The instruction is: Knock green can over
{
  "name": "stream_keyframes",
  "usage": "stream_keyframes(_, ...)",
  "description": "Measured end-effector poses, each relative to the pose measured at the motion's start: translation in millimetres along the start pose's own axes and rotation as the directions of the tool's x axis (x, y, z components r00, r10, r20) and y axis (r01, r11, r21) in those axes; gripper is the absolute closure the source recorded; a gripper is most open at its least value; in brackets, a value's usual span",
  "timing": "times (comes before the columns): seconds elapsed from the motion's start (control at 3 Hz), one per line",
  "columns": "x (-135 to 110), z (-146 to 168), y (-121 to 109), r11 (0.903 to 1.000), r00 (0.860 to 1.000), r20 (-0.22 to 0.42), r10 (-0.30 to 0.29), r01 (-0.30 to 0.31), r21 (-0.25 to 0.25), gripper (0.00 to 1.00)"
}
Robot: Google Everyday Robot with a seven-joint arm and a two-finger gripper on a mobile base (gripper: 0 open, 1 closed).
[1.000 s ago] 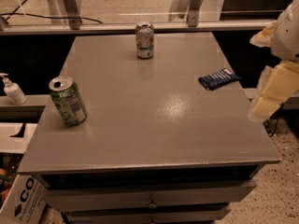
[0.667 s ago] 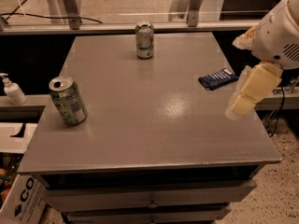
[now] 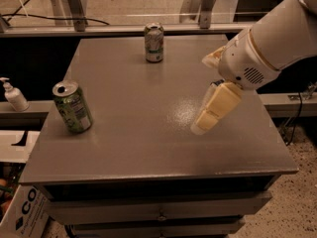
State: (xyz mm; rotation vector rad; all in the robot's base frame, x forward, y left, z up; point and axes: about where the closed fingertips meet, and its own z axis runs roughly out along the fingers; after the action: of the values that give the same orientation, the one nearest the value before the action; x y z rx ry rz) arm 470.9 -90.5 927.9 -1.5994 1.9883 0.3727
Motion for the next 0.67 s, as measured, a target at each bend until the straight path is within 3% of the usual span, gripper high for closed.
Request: stream_keyframes(0.67,-0.9,8.1,-0.4,0.9999,0.999,0.030,0.013,-0.013,-0.008,0.00)
